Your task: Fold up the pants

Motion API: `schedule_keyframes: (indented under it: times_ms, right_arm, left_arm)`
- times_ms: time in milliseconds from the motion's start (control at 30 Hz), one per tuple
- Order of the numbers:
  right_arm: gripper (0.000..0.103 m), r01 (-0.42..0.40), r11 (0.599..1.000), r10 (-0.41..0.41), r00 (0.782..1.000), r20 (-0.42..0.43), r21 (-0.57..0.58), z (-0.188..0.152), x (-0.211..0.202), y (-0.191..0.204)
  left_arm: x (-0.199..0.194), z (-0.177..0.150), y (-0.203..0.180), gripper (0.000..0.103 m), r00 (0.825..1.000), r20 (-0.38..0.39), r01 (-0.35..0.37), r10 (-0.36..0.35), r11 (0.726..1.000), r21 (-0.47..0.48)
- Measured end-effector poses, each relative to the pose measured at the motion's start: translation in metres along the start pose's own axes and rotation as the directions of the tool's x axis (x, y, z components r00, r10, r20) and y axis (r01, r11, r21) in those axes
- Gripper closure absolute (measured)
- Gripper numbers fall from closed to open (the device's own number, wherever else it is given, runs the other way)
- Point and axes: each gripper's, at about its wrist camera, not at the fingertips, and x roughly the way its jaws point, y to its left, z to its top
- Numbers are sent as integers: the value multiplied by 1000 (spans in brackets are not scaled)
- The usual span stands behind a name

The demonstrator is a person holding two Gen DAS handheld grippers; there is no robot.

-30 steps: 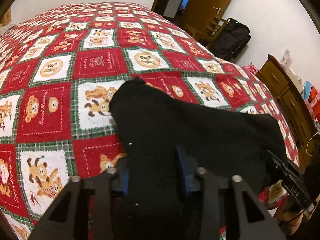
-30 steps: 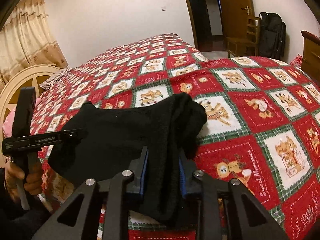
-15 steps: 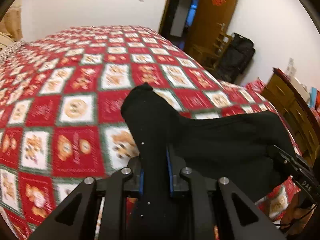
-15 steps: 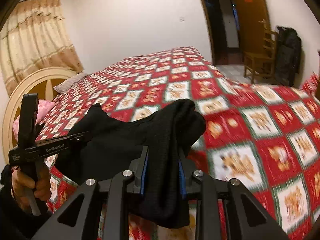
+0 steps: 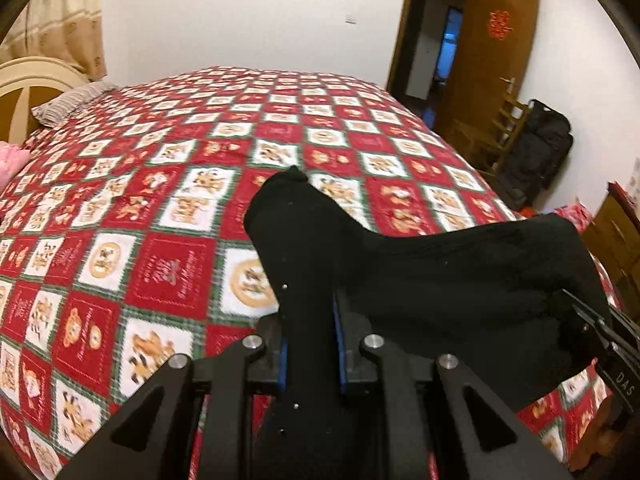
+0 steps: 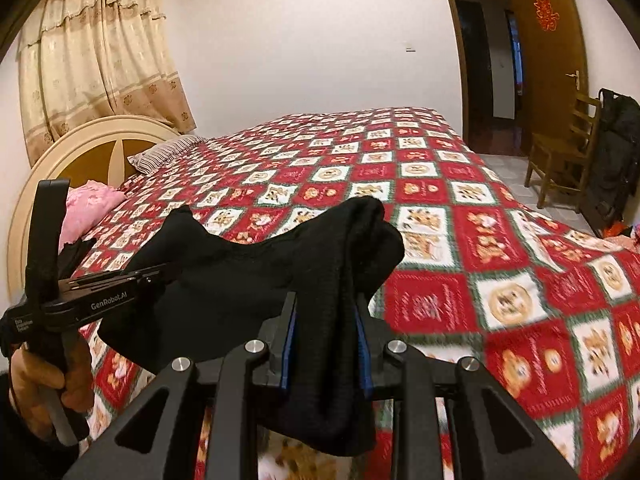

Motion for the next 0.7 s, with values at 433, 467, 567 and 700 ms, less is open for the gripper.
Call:
schedule_keyframes:
  times_ms: [433,467,567,700]
  right_arm:
    - [77,32,999,-32,999,13,-20,36,69,0]
    - [77,43,999,-43,999,11,-21,36,75,-1]
    - [77,66,998,-66,998,2,-17,35,88,-5]
    - [77,107,994,-108,994,-23,-21,33,110,-12]
  left_arm:
    - [26,36,22,85,993,58,-98,98,995,-15]
    - [28,37,22,85,993,59,-103,104,995,-12]
    - [40,41,21,85,992,59,-113,113,994,1]
    - [59,45,18,85,990,68,-130,127,991,28]
